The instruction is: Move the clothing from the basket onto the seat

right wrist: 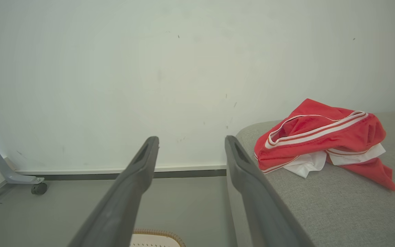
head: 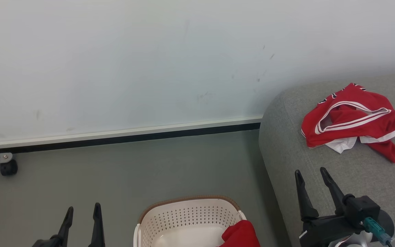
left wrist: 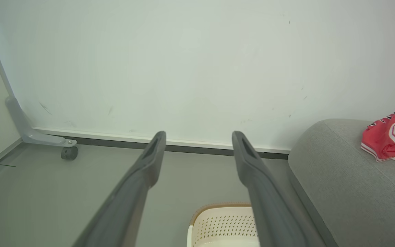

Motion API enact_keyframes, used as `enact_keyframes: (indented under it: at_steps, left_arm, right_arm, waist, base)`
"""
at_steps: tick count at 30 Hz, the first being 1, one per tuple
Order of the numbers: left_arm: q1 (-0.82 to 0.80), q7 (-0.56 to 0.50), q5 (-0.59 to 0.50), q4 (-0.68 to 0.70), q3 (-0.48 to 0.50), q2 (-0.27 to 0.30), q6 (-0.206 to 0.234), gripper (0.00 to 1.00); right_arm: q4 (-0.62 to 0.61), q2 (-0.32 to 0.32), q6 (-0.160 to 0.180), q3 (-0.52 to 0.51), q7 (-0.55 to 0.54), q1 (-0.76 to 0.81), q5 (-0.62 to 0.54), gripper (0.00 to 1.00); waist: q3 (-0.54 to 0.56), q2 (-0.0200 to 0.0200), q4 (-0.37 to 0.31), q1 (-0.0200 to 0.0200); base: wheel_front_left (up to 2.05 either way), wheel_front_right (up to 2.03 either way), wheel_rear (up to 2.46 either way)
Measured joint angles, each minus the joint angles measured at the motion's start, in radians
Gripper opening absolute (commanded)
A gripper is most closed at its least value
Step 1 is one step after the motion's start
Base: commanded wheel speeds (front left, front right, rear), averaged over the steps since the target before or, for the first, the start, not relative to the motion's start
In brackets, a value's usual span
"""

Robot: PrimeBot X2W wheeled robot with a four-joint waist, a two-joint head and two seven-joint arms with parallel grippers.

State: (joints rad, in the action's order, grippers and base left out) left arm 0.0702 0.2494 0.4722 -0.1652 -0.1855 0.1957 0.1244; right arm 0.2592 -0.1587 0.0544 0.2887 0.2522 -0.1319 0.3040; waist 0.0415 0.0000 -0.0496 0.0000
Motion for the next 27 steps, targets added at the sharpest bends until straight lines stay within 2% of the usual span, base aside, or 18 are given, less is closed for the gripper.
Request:
enact_keyframes:
  at_steps: [15, 21, 27]
  left_arm:
    - [0.009, 0.000, -0.035, 0.018, -0.005, -0.009, -0.003, 1.00]
    - [-0.049, 0.000, -0.054, -0.007, -0.062, -0.019, -0.031, 1.00]
    - [-0.139, -0.019, -0.088, -0.081, -0.132, -0.038, -0.064, 1.00]
  right_arm:
    - [-0.042, -0.006, 0.007, -0.025, 0.000, 0.003, -0.007, 1.00]
    - [-0.084, -0.024, 0.009, -0.052, 0.001, -0.010, -0.014, 1.00]
    - [-0.122, -0.054, 0.017, -0.099, 0.004, -0.088, -0.024, 1.00]
  waist:
    - [-0.043, 0.0000, -0.002, 0.0000]
    - [-0.098, 0.0000, -0.007, 0.0000]
    - [-0.187, 0.0001, -0.018, 0.0001]
  base:
    - [0.00, 0.00, 0.00]
    - [0.00, 0.00, 0.00]
    - [0.00, 0.00, 0.00]
